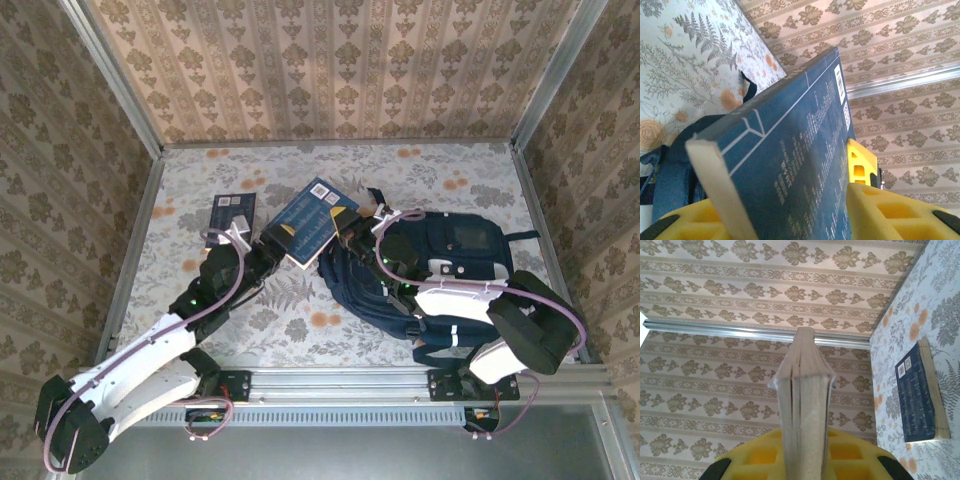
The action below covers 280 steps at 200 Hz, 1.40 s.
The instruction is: Pack the student bag
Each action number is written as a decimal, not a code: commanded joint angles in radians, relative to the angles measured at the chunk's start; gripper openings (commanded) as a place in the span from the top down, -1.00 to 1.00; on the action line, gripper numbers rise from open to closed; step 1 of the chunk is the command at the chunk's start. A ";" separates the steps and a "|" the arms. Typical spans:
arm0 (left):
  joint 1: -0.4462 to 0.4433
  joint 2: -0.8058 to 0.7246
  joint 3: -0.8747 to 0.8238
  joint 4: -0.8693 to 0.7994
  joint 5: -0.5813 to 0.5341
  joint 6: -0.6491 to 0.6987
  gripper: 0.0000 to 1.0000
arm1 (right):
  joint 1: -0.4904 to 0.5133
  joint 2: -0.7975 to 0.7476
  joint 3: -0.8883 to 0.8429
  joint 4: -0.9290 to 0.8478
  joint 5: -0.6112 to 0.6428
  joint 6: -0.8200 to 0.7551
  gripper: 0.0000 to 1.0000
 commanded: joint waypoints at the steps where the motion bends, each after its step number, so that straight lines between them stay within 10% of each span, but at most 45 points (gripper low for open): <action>1: -0.013 -0.001 -0.012 0.063 -0.043 -0.024 0.08 | 0.011 0.012 0.025 0.079 0.055 -0.004 1.00; 92: -0.054 0.037 -0.011 0.120 -0.051 -0.031 0.24 | 0.019 0.038 0.033 0.068 0.091 -0.005 1.00; 159: -0.037 -0.024 -0.024 0.114 -0.093 0.047 1.00 | 0.050 -0.010 0.043 -0.061 0.114 -0.047 1.00; 212: 0.022 -0.122 0.015 -0.109 -0.076 0.087 1.00 | 0.051 -0.162 0.118 -0.533 0.132 -0.195 0.17; 280: 0.269 -0.281 0.048 -0.438 0.146 0.202 1.00 | 0.024 -0.314 0.224 -1.075 0.176 -0.650 0.22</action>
